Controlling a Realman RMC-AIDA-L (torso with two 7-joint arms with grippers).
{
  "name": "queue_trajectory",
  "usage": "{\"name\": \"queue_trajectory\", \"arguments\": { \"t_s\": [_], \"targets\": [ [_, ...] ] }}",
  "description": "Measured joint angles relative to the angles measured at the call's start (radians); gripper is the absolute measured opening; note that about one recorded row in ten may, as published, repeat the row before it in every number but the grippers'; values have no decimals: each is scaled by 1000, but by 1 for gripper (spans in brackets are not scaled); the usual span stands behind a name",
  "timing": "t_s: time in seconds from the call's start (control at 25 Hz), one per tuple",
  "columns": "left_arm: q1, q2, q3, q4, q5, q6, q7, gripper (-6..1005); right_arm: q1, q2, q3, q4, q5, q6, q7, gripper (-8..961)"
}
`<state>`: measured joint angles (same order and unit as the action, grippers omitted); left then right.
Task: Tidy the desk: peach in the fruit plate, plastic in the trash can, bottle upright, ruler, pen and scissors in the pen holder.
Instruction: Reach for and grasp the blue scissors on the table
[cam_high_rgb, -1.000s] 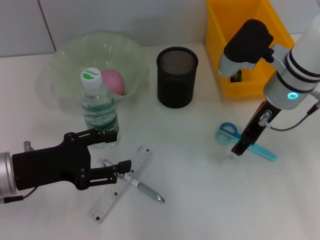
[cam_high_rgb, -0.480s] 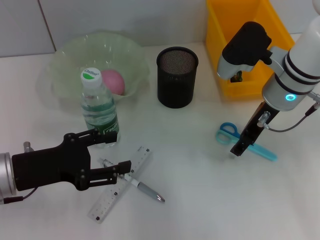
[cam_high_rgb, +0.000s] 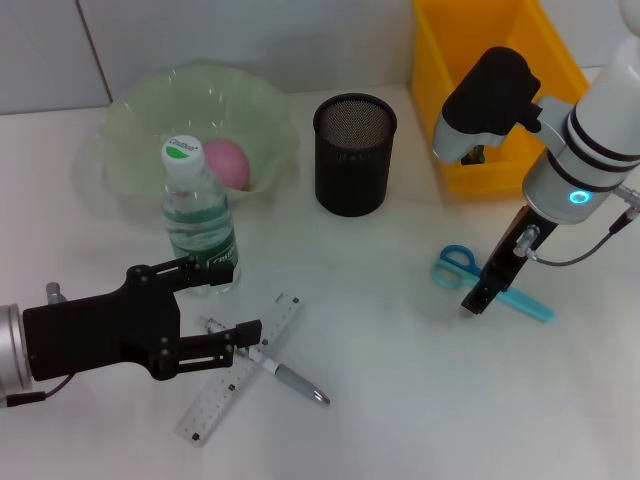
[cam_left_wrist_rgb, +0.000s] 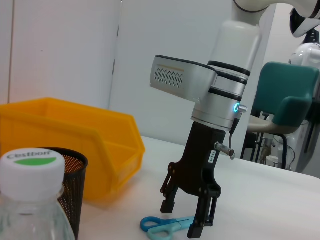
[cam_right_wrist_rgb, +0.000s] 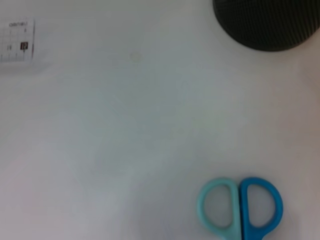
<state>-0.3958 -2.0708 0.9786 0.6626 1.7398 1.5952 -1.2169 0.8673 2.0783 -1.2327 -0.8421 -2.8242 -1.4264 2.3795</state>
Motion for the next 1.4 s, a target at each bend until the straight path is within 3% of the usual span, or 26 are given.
{"name": "queue_trajectory", "arguments": {
  "t_s": [0.36,0.6,0.96,1.4],
  "targets": [
    [0,0,0,0,0,0,0,804,-2,1,-2,8,0,6,0,717],
    [0,0,0,0,0,0,-3,804,0,2,-2,12,0,10,0,514],
    [0,0,0,0,0,0,-3,803,-1,2,-2,24,-1,19,1,438],
    [3,0,0,-2,-9,0,-3,803,-1,2,-3,24,-3,22,-1,428]
  ]
}}
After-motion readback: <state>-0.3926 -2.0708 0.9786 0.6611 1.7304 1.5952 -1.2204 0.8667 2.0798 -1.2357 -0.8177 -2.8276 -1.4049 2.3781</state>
